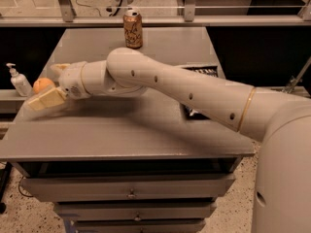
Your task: Move orange near orange can
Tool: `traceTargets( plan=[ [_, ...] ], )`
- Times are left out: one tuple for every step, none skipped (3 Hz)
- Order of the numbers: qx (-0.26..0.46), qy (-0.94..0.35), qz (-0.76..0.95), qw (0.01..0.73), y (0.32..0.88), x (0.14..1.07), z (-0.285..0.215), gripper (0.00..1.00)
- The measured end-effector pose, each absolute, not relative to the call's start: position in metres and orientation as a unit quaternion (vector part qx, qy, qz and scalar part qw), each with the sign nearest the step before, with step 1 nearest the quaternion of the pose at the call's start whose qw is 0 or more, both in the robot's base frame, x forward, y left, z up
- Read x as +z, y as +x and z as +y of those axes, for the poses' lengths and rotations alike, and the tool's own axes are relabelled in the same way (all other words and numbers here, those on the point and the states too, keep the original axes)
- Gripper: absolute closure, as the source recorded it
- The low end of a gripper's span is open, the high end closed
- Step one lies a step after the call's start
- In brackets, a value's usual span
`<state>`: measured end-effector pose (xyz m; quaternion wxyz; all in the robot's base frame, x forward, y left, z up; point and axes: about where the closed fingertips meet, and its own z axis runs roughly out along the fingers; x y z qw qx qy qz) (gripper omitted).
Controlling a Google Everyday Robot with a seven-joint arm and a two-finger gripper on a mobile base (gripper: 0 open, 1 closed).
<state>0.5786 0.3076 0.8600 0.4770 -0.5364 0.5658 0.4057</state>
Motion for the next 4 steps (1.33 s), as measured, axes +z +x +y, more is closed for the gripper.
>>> traceTargets(
  plan=[
    [0.406, -0.54, 0.567, 0.472, 0.577, 0.851, 0.314, 0.4],
    [0.406, -0.54, 0.568, 0.471, 0.576, 0.846, 0.316, 0.63],
    [0.402, -0.532, 0.57, 0.48, 0.579, 0.85, 0.31, 0.88],
    [0.384, -0.515, 0.579, 0.502, 0.595, 0.862, 0.28, 1.0]
  ],
)
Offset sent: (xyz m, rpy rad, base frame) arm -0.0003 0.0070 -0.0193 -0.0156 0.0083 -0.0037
